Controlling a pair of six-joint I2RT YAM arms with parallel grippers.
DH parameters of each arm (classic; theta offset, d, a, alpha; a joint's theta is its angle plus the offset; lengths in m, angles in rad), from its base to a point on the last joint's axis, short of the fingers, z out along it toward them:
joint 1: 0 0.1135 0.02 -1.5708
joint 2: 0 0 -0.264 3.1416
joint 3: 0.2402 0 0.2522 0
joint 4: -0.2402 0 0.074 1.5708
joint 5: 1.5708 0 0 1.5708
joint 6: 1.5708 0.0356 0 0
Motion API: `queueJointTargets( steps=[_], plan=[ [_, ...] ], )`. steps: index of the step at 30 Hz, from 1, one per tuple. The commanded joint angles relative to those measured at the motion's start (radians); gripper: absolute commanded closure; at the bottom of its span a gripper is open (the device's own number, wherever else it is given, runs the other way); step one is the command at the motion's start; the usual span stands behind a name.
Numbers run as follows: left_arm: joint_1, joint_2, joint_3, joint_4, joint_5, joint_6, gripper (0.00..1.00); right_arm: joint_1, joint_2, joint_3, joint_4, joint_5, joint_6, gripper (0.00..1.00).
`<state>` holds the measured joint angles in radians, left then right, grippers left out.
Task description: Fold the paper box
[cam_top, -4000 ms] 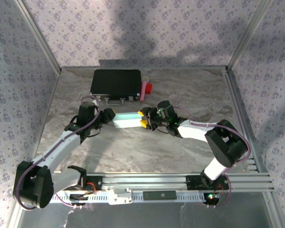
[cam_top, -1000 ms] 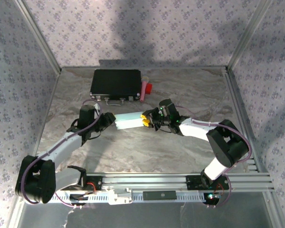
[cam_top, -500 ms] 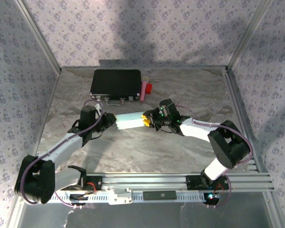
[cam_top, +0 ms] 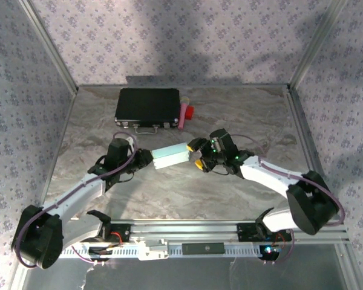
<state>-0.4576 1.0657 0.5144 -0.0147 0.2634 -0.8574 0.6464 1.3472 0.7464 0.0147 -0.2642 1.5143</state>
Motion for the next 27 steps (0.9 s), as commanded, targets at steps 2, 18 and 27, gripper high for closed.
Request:
queueJointTargets(
  steps=[2, 18, 27],
  plan=[
    [-0.022, -0.015, 0.054, -0.034, -0.036, 0.007, 0.80, 0.058, -0.027, 0.082, -0.230, 0.130, 0.163, 0.14],
    [-0.027, -0.264, 0.159, -0.319, -0.149, 0.084, 0.65, 0.095, 0.437, 0.648, -0.620, 0.064, 0.390, 0.10],
    [-0.027, -0.275, 0.190, -0.339, -0.120, 0.111, 0.66, 0.085, 0.527, 0.650, -0.531, 0.037, 0.401, 0.25]
  ],
)
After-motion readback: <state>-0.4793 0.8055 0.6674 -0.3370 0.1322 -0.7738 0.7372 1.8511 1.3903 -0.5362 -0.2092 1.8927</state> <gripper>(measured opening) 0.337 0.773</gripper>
